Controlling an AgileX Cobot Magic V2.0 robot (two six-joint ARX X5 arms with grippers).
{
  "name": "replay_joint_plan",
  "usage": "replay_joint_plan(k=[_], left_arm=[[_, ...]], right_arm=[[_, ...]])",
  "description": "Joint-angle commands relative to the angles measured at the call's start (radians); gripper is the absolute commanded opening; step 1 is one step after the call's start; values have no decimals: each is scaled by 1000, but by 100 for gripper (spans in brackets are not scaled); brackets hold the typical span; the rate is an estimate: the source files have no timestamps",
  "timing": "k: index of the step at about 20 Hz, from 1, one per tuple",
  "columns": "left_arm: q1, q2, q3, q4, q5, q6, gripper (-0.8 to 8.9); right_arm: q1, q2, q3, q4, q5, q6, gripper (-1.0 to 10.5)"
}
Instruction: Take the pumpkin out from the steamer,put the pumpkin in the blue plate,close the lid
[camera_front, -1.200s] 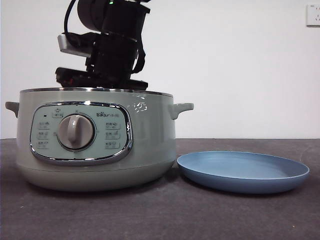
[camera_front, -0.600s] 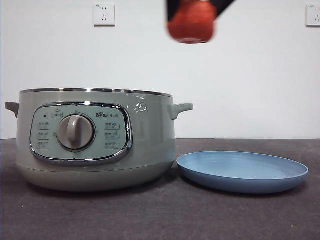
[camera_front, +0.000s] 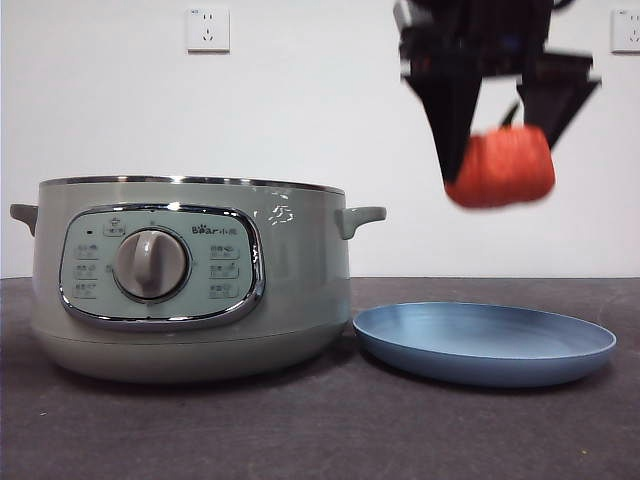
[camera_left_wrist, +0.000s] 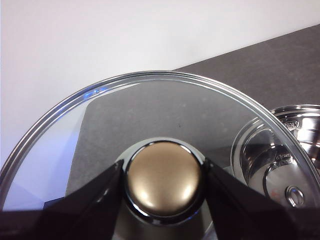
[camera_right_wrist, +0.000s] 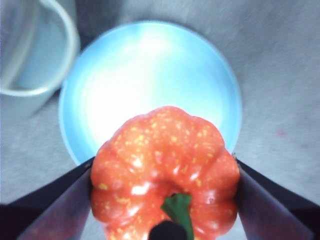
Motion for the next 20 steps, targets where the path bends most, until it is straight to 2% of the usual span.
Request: replay_joint_plan(k=[1, 4, 8, 13, 16, 20], left_arm=[[0, -10, 16, 49, -8, 6, -13], [0, -10, 16, 49, -9, 4, -13], [0, -10, 16, 49, -9, 4, -13], [0, -10, 16, 48, -9, 3, -13], [0, -10, 16, 48, -8, 3, -13], [0, -10, 16, 49, 13, 3, -13]], right_arm=[[2, -10, -130, 120, -1, 17, -3], [2, -10, -273, 312, -2, 16, -3], [0, -5, -380, 452, -30, -4, -2], [-29, 17, -395, 504, -63, -22, 3], [-65, 41, -395, 504, -124, -30, 8], [-84, 59, -395, 504, -129, -30, 18]])
